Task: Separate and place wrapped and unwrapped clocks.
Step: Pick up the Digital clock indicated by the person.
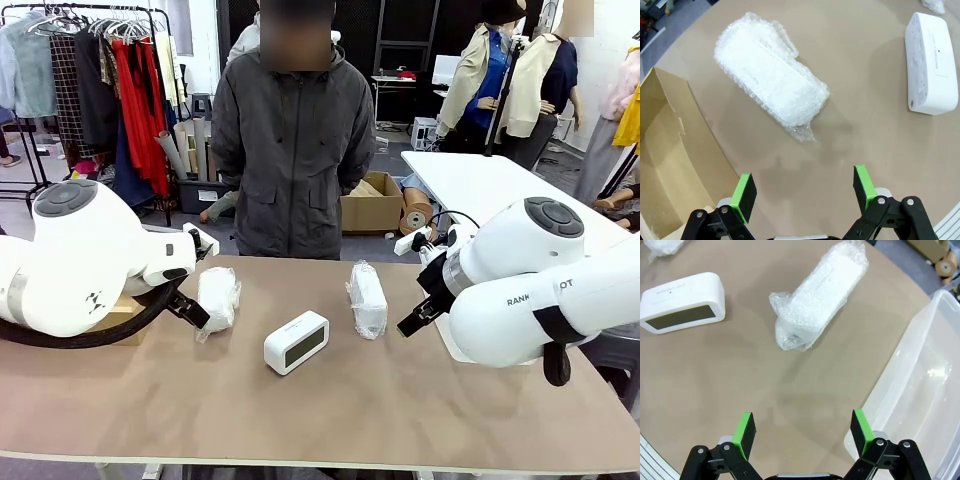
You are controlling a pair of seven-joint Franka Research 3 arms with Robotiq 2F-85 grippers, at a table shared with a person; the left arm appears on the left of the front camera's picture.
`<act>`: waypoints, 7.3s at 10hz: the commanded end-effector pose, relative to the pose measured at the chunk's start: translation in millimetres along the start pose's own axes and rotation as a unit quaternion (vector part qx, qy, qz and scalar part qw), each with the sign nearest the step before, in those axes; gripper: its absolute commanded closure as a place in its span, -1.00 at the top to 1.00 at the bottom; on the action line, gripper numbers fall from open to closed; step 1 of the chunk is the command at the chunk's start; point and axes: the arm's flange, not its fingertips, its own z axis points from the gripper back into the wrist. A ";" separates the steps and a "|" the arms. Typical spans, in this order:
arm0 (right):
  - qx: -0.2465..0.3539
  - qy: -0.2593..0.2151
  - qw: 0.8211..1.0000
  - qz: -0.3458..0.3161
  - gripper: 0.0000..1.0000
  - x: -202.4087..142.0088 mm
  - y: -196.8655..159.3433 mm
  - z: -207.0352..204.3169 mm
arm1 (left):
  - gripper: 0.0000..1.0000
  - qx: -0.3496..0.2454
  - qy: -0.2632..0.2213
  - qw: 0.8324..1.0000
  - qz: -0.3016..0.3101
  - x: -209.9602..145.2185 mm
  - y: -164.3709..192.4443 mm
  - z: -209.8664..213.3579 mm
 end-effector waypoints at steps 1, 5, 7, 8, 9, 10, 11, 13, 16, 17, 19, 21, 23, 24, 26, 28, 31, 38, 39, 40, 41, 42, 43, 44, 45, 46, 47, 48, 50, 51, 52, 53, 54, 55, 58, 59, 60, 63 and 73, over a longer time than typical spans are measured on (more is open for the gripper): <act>0.000 0.000 1.000 0.000 1.00 0.1 0.0 0.1 | 1.00 0.000 0.000 1.000 0.001 -0.1 0.7 0.1; 0.083 0.029 0.996 0.029 1.00 16.7 11.2 8.1 | 1.00 -0.093 0.033 0.994 -0.048 7.3 6.1 21.7; 0.129 0.043 0.990 0.031 1.00 34.5 10.4 18.4 | 1.00 -0.144 0.040 0.985 -0.088 10.8 10.3 36.0; 0.154 0.044 0.986 0.048 1.00 44.7 8.9 24.0 | 1.00 -0.165 0.026 0.979 -0.118 14.7 17.6 42.1; 0.191 0.040 0.979 0.064 1.00 54.0 3.6 30.7 | 1.00 -0.181 0.008 0.973 -0.147 18.4 25.9 46.0; 0.219 0.030 0.972 0.083 1.00 61.6 -4.4 37.3 | 1.00 -0.207 -0.026 0.960 -0.186 21.0 37.2 52.8; 0.241 0.017 0.965 0.106 1.00 67.3 -18.0 43.9 | 1.00 -0.225 -0.060 0.945 -0.229 23.8 41.4 57.4; 0.263 -0.017 0.956 0.128 1.00 72.4 -43.3 50.4 | 1.00 -0.227 -0.094 0.928 -0.280 31.8 54.1 64.9; 0.188 -0.053 0.977 0.083 1.00 70.1 -49.7 48.3 | 1.00 -0.212 -0.089 0.932 -0.279 33.6 47.2 76.9; 0.250 -0.023 0.958 0.141 1.00 70.2 -57.2 59.1 | 1.00 -0.212 -0.089 0.932 -0.279 33.6 47.2 76.9; 0.250 -0.023 0.958 0.141 1.00 70.2 -57.2 59.1 | 1.00 -0.212 -0.089 0.932 -0.279 33.6 47.2 76.9; 0.228 -0.054 0.956 0.176 1.00 75.0 -65.9 52.6 | 1.00 -0.236 -0.083 0.925 -0.284 41.6 58.1 79.9; 0.268 -0.092 0.931 0.229 1.00 93.3 -84.5 55.3 | 1.00 -0.286 -0.085 0.907 -0.296 52.8 86.4 79.0; 0.280 -0.112 0.921 0.245 1.00 101.9 -95.1 57.4 | 1.00 -0.305 -0.098 0.895 -0.310 56.9 96.8 80.3; 0.291 -0.148 0.912 0.249 1.00 115.8 -109.0 68.0 | 1.00 -0.307 -0.115 0.887 -0.325 69.6 116.1 89.2; 0.303 -0.183 0.906 0.234 1.00 121.9 -124.6 78.9 | 1.00 -0.301 -0.150 0.876 -0.345 77.0 133.0 101.5; 0.320 -0.210 0.888 0.256 1.00 116.6 -159.9 92.8 | 1.00 -0.330 -0.191 0.864 -0.330 79.2 152.2 108.3; 0.306 -0.179 0.892 0.281 1.00 97.5 -196.0 101.8 | 1.00 -0.307 -0.187 0.881 -0.308 77.4 162.1 111.9; 0.304 -0.181 0.893 0.279 1.00 96.7 -196.7 102.6 | 1.00 -0.303 -0.186 0.883 -0.308 77.1 163.3 112.2; 0.311 -0.181 0.891 0.277 1.00 95.8 -200.4 106.9 | 1.00 -0.299 -0.187 0.884 -0.307 76.2 164.8 113.8; 0.311 -0.181 0.892 0.273 1.00 94.0 -204.2 110.1 | 1.00 -0.299 -0.182 0.885 -0.308 75.9 166.1 114.5; 0.310 -0.180 0.894 0.268 1.00 91.8 -208.3 111.2 | 1.00 -0.301 -0.175 0.885 -0.310 75.4 167.7 114.1; 0.309 -0.178 0.896 0.265 1.00 89.9 -213.5 112.6 | 1.00 -0.304 -0.175 0.884 -0.309 73.2 170.8 114.8; 0.306 -0.180 0.897 0.263 1.00 88.0 -218.1 114.0 | 1.00 -0.309 -0.175 0.882 -0.308 71.6 174.9 115.5; 0.306 -0.180 0.899 0.258 1.00 87.5 -222.4 115.2 | 1.00 -0.311 -0.176 0.882 -0.306 70.2 177.7 115.2; 0.308 -0.180 0.899 0.255 1.00 87.3 -224.6 114.9 | 1.00 -0.309 -0.178 0.884 -0.302 69.2 180.2 114.9; 0.312 -0.179 0.899 0.250 1.00 87.0 -224.6 113.9 | 1.00 -0.307 -0.173 0.886 -0.301 68.7 181.9 114.2; 0.301 -0.183 0.901 0.253 1.00 82.4 -218.8 114.3 | 1.00 -0.305 -0.180 0.884 -0.305 67.6 174.9 113.0; 0.301 -0.183 0.901 0.253 1.00 82.4 -218.8 114.3 | 1.00 -0.305 -0.180 0.884 -0.305 67.6 174.9 113.0; 0.301 -0.183 0.901 0.253 1.00 82.4 -218.8 114.3 | 1.00 -0.305 -0.180 0.884 -0.305 67.6 174.9 113.0; 0.301 -0.183 0.901 0.253 1.00 82.4 -218.8 114.3 | 1.00 -0.305 -0.180 0.884 -0.305 67.6 174.9 113.0; 0.301 -0.183 0.901 0.253 1.00 82.4 -218.8 114.3 | 1.00 -0.305 -0.180 0.884 -0.305 67.6 174.9 113.0; 0.301 -0.183 0.901 0.253 1.00 82.4 -218.8 114.3 | 1.00 -0.305 -0.180 0.884 -0.305 67.6 174.9 113.0; 0.301 -0.183 0.901 0.253 1.00 82.4 -218.8 114.3 | 1.00 -0.305 -0.180 0.884 -0.305 67.6 174.9 113.0; 0.301 -0.183 0.901 0.253 1.00 82.4 -218.8 114.3 | 1.00 -0.305 -0.180 0.884 -0.305 67.6 174.9 113.0; 0.301 -0.183 0.901 0.253 1.00 82.4 -218.8 114.3 | 1.00 -0.305 -0.180 0.884 -0.305 67.6 174.9 113.0; 0.301 -0.183 0.901 0.253 1.00 82.4 -218.8 114.3 | 1.00 -0.305 -0.180 0.884 -0.305 67.6 174.9 113.0; 0.301 -0.183 0.901 0.253 1.00 82.4 -218.8 114.3 | 1.00 -0.305 -0.180 0.884 -0.305 67.6 174.9 113.0; 0.301 -0.183 0.901 0.253 1.00 82.4 -218.8 114.3 | 1.00 -0.305 -0.180 0.884 -0.305 67.6 174.9 113.0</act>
